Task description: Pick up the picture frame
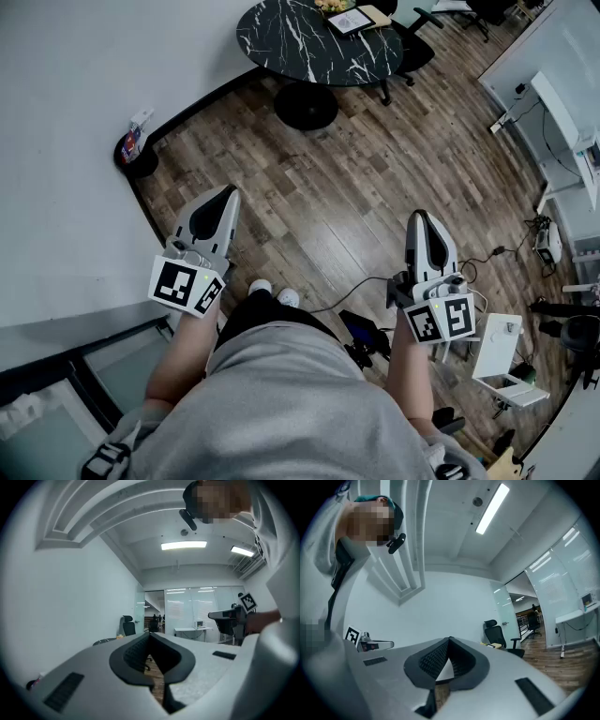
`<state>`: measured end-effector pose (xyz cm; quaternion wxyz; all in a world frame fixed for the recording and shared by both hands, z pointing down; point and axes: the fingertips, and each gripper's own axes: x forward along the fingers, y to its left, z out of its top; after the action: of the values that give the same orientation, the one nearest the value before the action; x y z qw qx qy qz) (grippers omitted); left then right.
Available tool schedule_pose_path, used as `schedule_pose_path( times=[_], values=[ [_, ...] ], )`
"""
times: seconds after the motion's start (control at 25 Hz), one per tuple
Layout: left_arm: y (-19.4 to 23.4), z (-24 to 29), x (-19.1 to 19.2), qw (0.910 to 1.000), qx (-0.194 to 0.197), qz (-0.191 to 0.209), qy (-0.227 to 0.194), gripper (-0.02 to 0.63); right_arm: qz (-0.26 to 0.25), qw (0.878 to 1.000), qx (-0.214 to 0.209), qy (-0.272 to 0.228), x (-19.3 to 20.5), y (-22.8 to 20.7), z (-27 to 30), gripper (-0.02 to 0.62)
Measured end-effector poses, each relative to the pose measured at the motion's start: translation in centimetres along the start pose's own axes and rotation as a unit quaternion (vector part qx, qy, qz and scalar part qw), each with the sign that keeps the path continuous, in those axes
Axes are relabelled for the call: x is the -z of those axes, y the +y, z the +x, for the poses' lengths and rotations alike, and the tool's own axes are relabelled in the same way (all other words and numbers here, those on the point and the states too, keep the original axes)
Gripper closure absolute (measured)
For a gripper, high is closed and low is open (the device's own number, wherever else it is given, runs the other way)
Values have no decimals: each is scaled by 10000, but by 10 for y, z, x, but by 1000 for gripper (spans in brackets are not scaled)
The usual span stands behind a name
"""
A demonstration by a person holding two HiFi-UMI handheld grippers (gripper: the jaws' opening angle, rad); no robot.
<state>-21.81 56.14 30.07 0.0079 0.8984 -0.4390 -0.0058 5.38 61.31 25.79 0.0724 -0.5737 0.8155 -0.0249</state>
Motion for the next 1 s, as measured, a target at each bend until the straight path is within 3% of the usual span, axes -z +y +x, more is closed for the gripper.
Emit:
schedule_pose_path(
  times=[0.48, 0.72, 1.0],
  values=[
    [12, -12, -2, 9999, -129, 46, -66, 600, -6, 9998, -179, -3, 0, 19, 5, 571],
    [17, -20, 3, 9999, -164, 9, -19, 600, 368, 9991, -146, -123, 1, 20, 5, 569],
    [26, -11, 10, 9997, -183, 147, 86, 600, 449, 9989, -139, -64, 6, 14, 12, 569]
  ],
)
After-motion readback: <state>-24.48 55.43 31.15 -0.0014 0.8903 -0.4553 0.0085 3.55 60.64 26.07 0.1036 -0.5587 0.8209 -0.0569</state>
